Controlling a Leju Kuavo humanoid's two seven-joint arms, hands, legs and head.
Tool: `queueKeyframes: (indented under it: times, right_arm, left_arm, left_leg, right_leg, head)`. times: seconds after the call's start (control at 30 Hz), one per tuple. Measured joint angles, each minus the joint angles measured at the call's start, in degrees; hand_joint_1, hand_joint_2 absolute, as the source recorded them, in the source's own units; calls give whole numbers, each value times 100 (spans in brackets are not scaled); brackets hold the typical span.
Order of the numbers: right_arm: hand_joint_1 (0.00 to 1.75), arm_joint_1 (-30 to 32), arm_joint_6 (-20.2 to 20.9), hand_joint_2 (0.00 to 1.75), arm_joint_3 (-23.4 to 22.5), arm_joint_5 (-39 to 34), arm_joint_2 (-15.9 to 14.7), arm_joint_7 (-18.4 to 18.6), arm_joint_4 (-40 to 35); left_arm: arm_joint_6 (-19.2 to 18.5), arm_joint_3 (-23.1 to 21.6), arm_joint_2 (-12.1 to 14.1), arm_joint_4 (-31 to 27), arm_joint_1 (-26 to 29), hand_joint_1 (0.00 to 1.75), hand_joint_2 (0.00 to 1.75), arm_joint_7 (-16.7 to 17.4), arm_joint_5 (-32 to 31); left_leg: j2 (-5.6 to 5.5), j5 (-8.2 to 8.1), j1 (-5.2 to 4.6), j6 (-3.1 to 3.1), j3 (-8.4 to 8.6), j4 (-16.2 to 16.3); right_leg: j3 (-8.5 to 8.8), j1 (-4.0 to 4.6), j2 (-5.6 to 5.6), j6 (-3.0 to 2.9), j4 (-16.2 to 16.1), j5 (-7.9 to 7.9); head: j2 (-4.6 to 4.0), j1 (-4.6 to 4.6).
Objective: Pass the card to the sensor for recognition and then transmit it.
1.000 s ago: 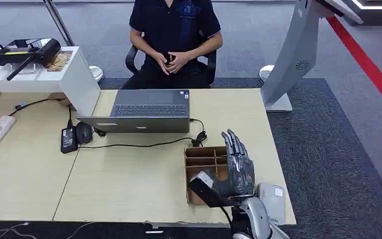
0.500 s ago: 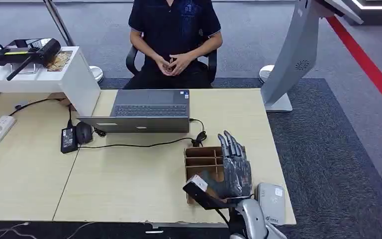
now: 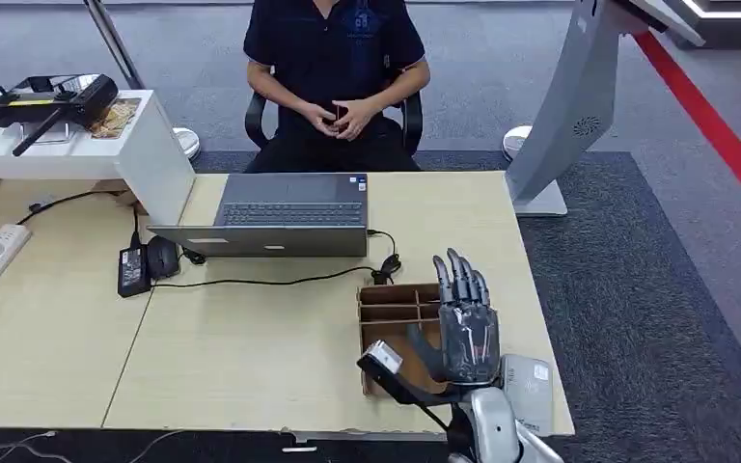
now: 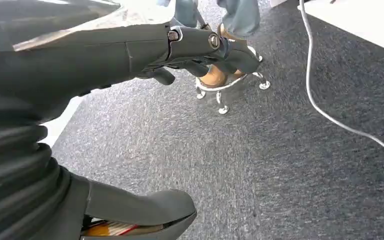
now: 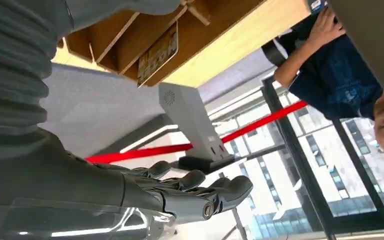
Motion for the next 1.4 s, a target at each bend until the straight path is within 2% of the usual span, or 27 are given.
queueKeyframes:
  times: [0.7, 1.4]
  right_arm:
    - [0, 58, 0, 175, -199, 148, 7, 28, 28]
    - [0, -15, 2, 175, -155, -158, 199, -142, 498]
  left_arm:
    - [0, -15, 0, 0, 2, 0, 175, 11, -2]
    - [0, -125, -2, 0, 5, 0, 175, 2, -22]
  left_leg:
    - [0, 0, 0, 0, 0, 0]
    - [0, 0, 0, 0, -1, 0]
  right_leg:
    - [0, 0, 0, 0, 0, 0]
    - [1, 0, 0, 0, 1, 0]
  head:
    - [0, 0]
    - [0, 0]
